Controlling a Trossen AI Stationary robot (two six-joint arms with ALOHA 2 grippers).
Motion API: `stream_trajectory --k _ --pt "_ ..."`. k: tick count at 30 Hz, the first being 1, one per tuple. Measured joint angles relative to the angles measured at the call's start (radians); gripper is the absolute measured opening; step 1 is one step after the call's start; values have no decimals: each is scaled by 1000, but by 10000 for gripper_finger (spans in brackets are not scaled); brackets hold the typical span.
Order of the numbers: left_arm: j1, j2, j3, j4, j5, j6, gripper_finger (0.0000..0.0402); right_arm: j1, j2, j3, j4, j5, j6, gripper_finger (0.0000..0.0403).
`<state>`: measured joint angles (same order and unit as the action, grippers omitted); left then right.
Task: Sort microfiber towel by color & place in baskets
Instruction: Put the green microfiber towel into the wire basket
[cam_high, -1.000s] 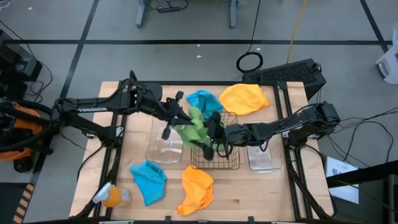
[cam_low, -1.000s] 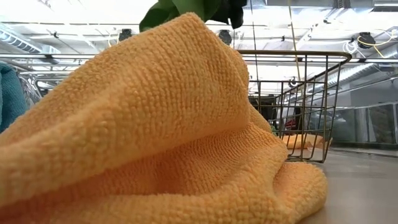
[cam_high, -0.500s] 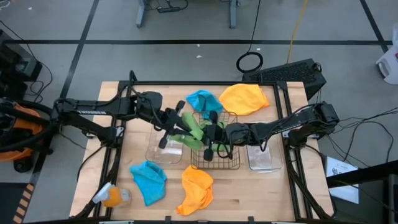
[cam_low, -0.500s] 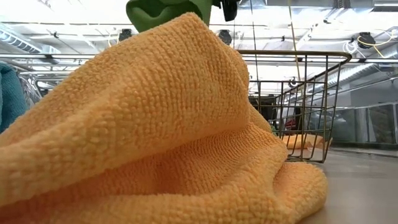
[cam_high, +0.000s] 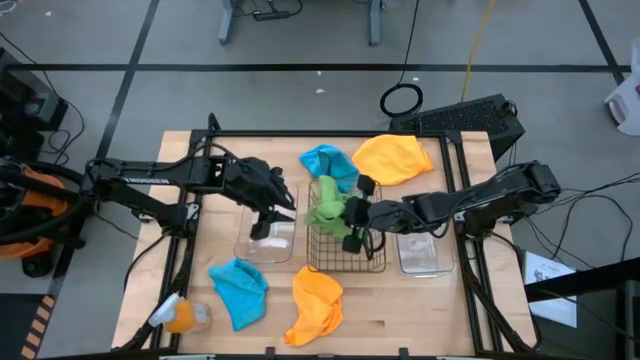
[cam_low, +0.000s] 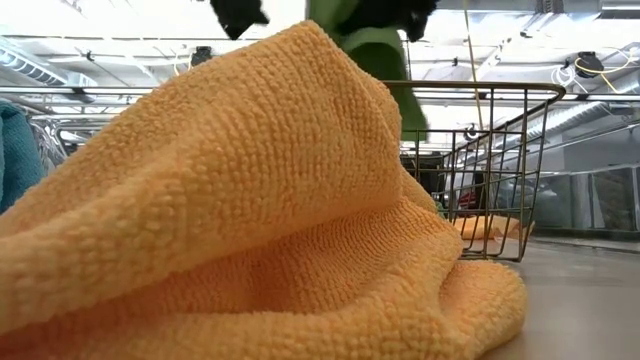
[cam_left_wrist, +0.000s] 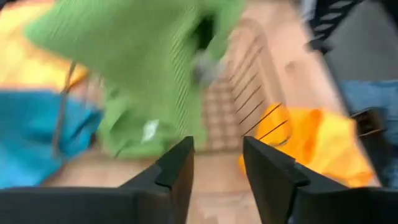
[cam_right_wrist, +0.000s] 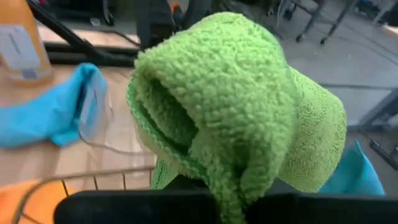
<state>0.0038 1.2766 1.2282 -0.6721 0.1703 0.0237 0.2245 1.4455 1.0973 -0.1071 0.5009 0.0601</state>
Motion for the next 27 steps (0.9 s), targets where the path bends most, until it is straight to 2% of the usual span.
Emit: stream_trajectory --k 7,12,21,27 --pt "-57 0 0 -72 -129 -72 159 -9 -7 0 -162 44 -1 3" --pt "-109 0 0 -75 -283 -155 160 -30 24 0 -254 -42 60 3" --pt "-218 0 -6 -62 -465 -213 160 -7 116 0 -259 -54 40 2" --pt "-288 0 -75 -24 -533 -231 160 -6 197 0 -266 -65 78 10"
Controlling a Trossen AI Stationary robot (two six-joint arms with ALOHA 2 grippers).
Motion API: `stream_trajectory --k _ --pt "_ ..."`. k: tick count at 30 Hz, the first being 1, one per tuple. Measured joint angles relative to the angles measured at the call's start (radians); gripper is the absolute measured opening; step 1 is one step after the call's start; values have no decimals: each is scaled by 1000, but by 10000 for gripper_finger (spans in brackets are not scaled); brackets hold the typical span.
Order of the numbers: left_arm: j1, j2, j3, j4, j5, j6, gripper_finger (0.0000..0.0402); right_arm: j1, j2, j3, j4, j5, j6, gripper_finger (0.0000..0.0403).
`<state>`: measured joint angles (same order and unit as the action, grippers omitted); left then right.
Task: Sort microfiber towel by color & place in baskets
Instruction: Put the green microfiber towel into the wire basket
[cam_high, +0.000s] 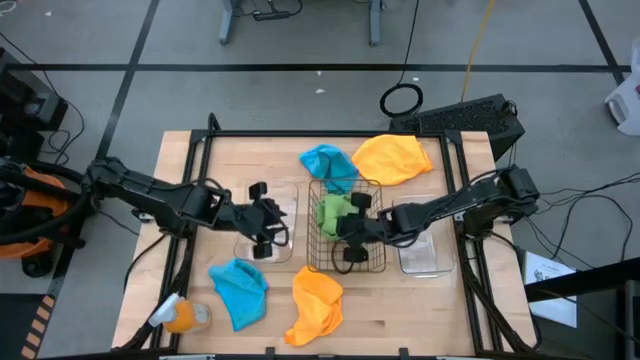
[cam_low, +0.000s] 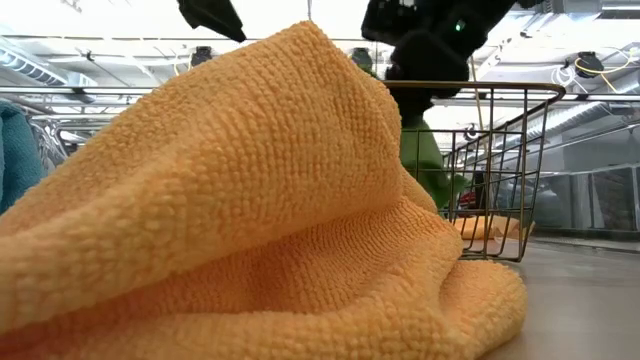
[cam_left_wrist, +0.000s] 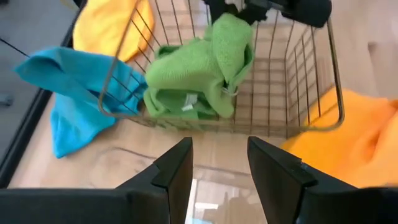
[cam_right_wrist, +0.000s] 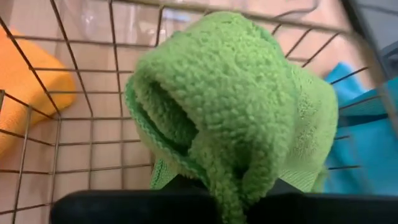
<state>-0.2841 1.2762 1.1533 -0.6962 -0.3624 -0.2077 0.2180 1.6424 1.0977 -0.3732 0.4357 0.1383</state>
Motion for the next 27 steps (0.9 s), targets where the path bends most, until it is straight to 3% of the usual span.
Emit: stream_trajectory --k 7,15,27 --pt "-32 0 -82 40 -23 -50 160 0 38 0 5 -139 67 51" --pt "-57 0 -83 79 -43 -49 160 0 -22 0 -42 -290 157 122" --pt "-103 0 -83 102 -67 -50 160 0 -81 1 -141 -311 238 222"
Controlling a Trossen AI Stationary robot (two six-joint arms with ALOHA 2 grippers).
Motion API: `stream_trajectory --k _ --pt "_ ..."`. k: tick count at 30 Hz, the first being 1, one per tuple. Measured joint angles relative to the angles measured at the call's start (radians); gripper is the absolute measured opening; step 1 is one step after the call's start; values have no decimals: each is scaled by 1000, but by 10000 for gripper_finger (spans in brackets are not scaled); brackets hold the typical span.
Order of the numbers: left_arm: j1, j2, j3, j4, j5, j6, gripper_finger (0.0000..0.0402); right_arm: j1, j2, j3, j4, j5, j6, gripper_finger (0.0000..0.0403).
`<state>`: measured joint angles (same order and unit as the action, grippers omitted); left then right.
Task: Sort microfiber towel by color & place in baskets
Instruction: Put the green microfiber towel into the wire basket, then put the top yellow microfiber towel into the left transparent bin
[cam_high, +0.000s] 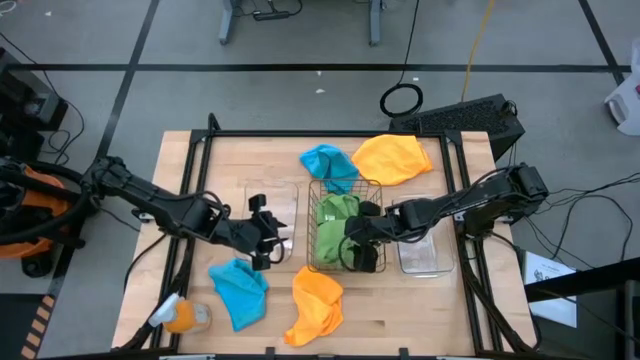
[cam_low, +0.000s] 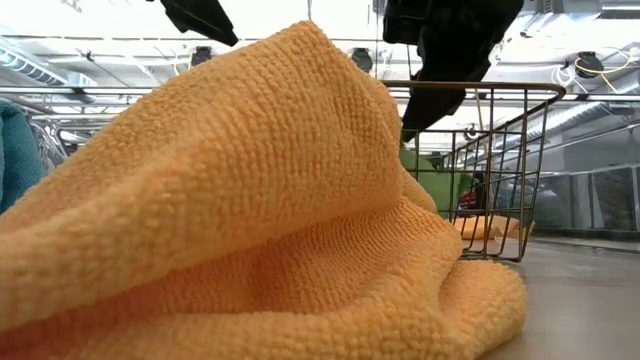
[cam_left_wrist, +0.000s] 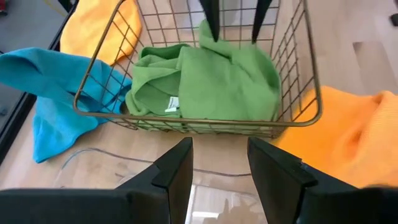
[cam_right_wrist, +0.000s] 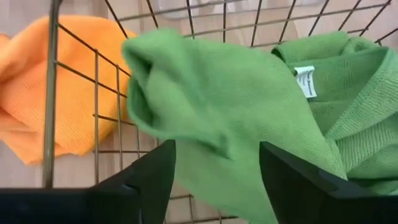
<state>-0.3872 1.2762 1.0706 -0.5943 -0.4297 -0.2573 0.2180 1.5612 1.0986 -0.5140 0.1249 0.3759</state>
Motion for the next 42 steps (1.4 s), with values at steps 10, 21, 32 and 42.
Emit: stream_trajectory --k 10,21,32,42 --pt "-8 0 0 12 -1 1 160 2 -4 46 3 -85 -37 181" --pt "-8 0 1 43 -16 2 160 -16 122 47 32 -100 -63 8" --pt "-8 0 1 42 -16 2 160 -35 188 48 36 -111 -73 17" --pt "-24 8 1 81 -17 2 160 -30 68 45 15 -89 -66 17"
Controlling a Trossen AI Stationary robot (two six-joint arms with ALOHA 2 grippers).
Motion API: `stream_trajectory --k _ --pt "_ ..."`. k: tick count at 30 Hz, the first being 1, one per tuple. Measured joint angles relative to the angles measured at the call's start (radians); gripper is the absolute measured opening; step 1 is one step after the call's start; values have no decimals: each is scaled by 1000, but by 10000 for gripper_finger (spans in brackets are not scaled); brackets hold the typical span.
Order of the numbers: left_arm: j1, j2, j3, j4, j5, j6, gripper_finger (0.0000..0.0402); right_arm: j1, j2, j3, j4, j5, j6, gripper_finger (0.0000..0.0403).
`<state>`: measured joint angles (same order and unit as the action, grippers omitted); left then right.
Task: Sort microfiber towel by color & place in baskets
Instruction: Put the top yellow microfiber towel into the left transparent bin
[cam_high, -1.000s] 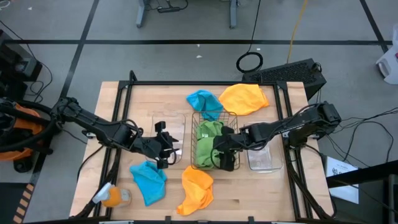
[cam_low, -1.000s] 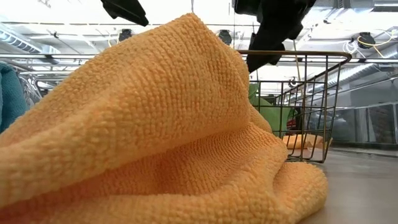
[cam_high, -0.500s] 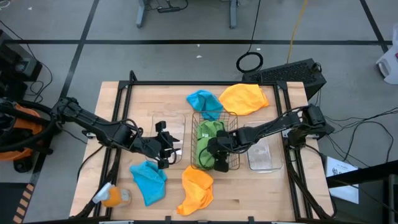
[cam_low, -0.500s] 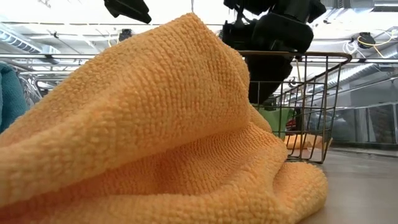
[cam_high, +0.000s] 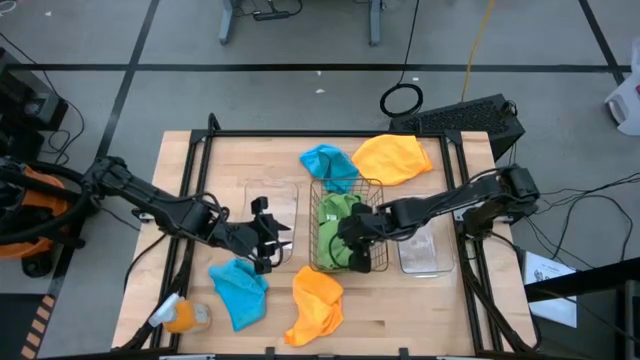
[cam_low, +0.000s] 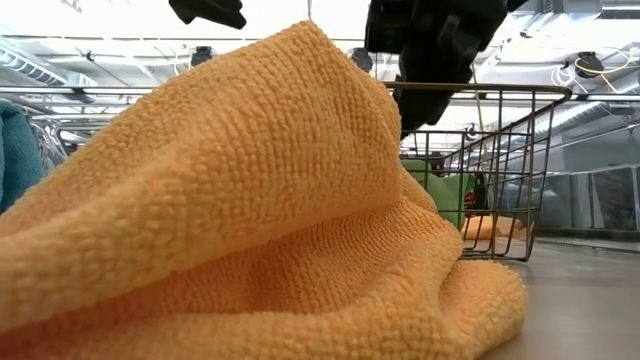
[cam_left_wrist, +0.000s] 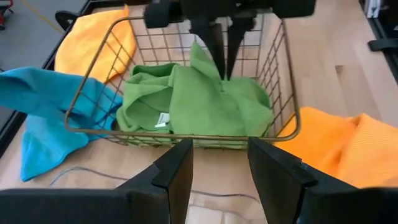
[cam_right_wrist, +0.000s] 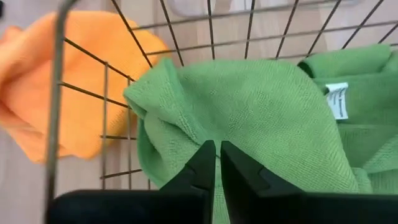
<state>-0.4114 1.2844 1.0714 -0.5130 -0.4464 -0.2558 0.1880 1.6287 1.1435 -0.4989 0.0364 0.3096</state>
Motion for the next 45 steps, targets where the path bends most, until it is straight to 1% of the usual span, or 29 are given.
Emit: stream_trajectory --k 3,8,13,18,20,22,26,30,32,36,37,41,45 --pt "-17 16 0 12 0 0 160 11 -28 0 -5 24 1 17" --pt "-44 69 0 28 0 -1 160 28 -66 1 -60 122 4 17" --pt "-73 117 0 105 0 -14 160 30 -89 1 -152 205 30 18" --pt "-102 146 0 154 0 -17 160 13 -104 1 -238 292 19 18" --pt "-109 152 0 166 0 -17 160 -4 -105 1 -273 339 18 18" --pt "-115 154 0 169 0 -19 160 -32 -112 1 -313 360 15 18" --pt "-120 154 0 176 -3 -21 160 -109 -126 1 -360 362 -7 18" --pt "-121 154 0 186 -3 -20 160 -192 -164 1 -371 362 -85 18" --pt "-121 154 0 188 -3 -20 160 -246 -188 1 -376 360 -120 18" --pt "-121 154 0 192 -9 -18 160 -371 -235 1 -379 410 -209 18" --pt "-121 154 0 192 -9 -18 160 -409 -243 1 -378 409 -232 18" --pt "-121 154 0 193 -12 -18 160 -584 -251 -3 -356 357 -296 18" --pt "-119 169 0 197 -22 -9 160 -743 -245 -59 -271 277 -317 18"
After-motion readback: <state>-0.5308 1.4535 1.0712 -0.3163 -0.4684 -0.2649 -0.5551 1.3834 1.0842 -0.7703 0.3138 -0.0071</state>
